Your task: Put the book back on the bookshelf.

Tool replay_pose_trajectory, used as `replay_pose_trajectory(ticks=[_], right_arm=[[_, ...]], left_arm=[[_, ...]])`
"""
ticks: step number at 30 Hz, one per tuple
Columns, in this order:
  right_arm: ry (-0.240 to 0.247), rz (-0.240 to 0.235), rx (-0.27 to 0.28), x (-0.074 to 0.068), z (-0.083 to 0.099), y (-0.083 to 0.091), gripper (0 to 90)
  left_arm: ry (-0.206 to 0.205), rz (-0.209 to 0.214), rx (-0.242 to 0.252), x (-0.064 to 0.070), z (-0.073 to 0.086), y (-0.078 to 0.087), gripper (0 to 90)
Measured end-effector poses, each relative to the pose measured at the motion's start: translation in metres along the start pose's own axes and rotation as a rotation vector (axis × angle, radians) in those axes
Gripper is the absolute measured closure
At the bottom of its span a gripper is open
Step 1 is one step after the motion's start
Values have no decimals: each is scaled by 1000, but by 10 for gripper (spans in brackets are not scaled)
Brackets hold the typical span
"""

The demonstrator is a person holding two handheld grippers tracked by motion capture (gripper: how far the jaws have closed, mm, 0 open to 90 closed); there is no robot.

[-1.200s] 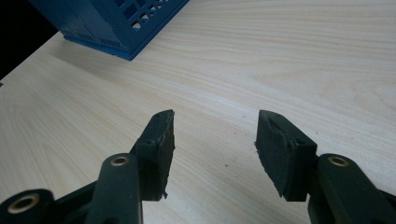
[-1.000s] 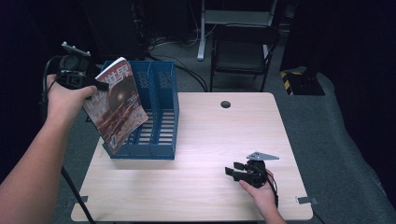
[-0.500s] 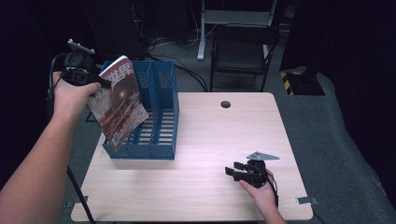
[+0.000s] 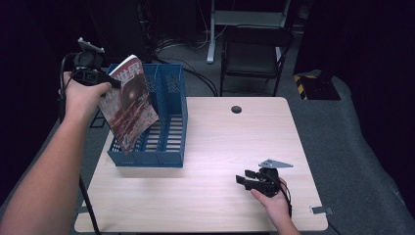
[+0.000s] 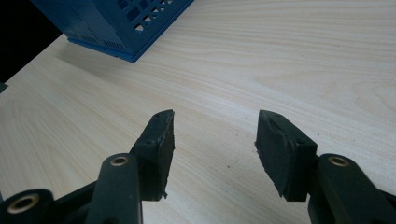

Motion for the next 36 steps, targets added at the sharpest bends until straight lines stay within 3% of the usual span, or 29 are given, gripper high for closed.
replay_pose_trajectory(ticks=[16, 36], right_arm=[[9, -7, 9, 1, -1, 1, 465], [1, -8, 6, 0, -1, 2, 465]], left_arm=[[19, -32, 46, 2, -14, -19, 839], [65, -27, 37, 2, 0, -55, 839]])
Point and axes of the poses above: each handheld gripper's, and its own axes: y roughly backward along the jaws, z roughly out of its underside, x roughly to its right, the point moved 9 cm from there along -y, roughly forward along the jaws, and after that the axes turned 2 degrees about -y, right-handed, at the moved point
